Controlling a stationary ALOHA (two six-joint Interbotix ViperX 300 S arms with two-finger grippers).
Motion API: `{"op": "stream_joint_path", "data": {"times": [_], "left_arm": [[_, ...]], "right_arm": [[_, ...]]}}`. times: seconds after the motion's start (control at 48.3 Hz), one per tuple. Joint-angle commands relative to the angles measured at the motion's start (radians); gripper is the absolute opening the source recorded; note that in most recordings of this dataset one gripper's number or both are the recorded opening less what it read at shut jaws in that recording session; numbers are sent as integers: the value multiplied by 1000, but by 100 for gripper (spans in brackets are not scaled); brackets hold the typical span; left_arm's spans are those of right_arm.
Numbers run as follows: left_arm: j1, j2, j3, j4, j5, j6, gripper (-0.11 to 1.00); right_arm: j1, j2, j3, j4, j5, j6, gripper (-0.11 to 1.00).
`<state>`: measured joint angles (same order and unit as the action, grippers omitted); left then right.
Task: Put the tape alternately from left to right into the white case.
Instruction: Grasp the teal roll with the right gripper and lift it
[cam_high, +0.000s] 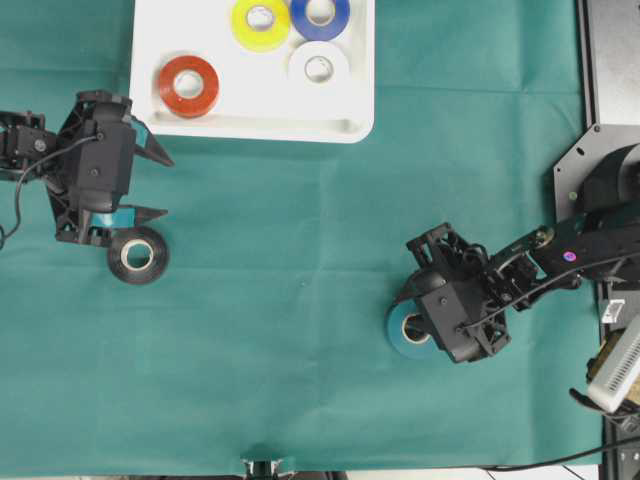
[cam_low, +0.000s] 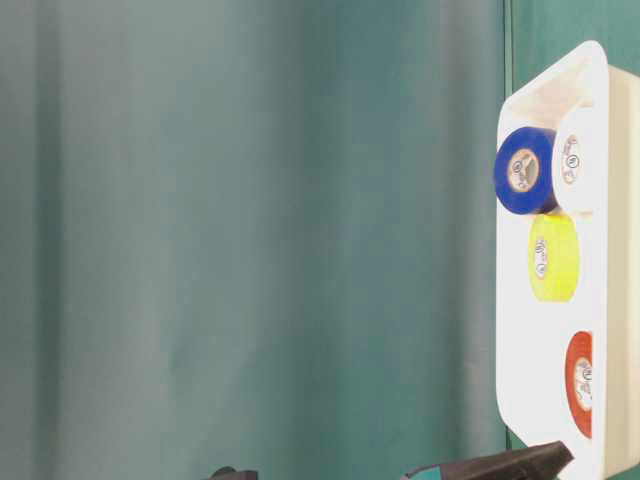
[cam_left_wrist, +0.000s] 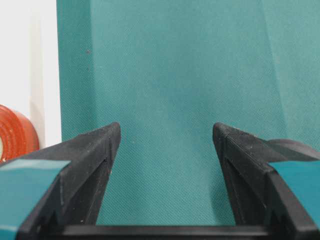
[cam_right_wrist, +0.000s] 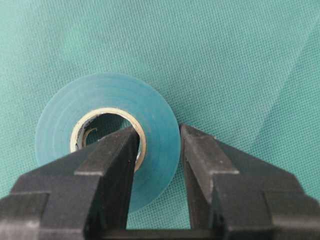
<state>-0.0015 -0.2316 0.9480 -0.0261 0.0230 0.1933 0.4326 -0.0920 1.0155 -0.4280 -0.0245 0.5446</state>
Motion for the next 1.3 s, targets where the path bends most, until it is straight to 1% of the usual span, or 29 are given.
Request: {"op": "stream_joint_path", "data": {"times": [0.0, 0.331, 0.518, 0.621, 0.808, 0.932, 1.16, 1.284], "left_arm": [[-3, -6, -15, 0, -8, 0, 74], [-3, -6, -15, 0, -8, 0, 74], [-3, -8, -11, 0, -8, 0, 74], [-3, -6, -11, 0, -8, 0, 74], [-3, -6, -9, 0, -8, 0, 74], [-3, -8, -9, 0, -8, 0, 74], [-3, -8, -9, 0, -8, 0, 74], [-3, -6, -8, 0, -8, 0, 74]], "right_arm": [[3, -38, -17, -2, -3, 2, 1], [3, -153, -49, -2, -3, 0, 1], [-5, -166, -55, -2, -3, 0, 1], [-23, -166, -58, -2, -3, -2, 1], [-91, -153, -78, -2, -3, -3, 1], [-153, -138, -103, -3, 5, -11, 1], [-284, -87, -172, -58, 63, -11, 1], [-347, -54, -210, -80, 77, -12, 1]]}}
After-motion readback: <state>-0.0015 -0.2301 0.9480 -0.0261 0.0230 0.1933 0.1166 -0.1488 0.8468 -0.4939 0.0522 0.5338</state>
